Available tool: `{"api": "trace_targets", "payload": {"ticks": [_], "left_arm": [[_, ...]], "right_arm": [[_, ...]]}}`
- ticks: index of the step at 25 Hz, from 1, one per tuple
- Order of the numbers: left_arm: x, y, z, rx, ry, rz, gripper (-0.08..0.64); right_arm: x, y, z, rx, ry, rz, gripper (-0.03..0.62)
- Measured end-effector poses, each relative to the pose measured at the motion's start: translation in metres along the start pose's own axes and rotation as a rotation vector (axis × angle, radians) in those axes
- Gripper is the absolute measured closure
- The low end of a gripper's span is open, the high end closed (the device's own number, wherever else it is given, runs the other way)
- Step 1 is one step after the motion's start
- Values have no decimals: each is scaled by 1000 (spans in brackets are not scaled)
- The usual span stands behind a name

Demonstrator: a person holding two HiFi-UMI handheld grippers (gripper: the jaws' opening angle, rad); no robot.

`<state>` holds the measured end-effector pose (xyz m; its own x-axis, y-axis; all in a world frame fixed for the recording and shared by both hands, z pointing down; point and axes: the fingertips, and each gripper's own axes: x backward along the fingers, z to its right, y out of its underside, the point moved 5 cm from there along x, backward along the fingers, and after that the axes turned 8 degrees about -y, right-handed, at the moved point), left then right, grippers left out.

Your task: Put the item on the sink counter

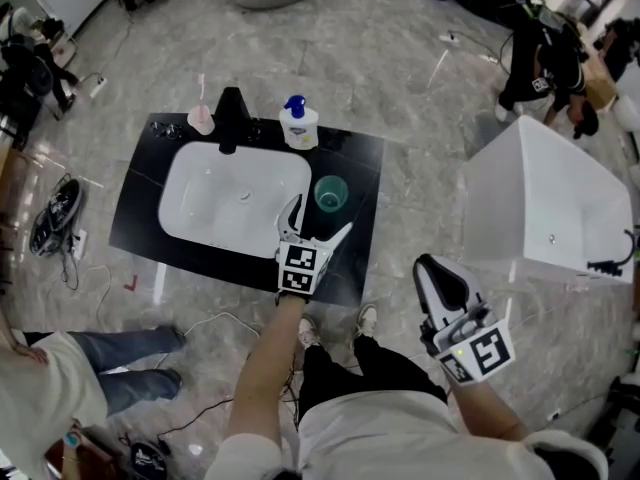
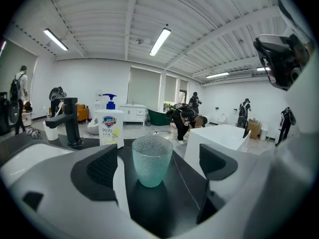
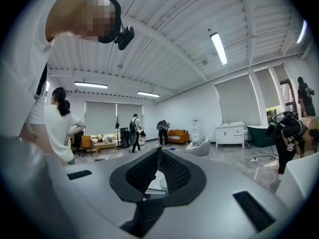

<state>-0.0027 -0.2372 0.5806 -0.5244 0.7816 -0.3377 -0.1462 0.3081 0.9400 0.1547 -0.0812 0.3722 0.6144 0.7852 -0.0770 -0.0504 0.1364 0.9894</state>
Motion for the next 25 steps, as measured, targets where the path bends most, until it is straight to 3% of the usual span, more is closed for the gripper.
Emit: {"api": "trace_targets", "payload": {"ticks": [25], "left_arm": [[25, -30, 1, -17, -55, 18, 67]], "right_arm": [[-10, -17, 9, -10, -65, 52, 541]]}}
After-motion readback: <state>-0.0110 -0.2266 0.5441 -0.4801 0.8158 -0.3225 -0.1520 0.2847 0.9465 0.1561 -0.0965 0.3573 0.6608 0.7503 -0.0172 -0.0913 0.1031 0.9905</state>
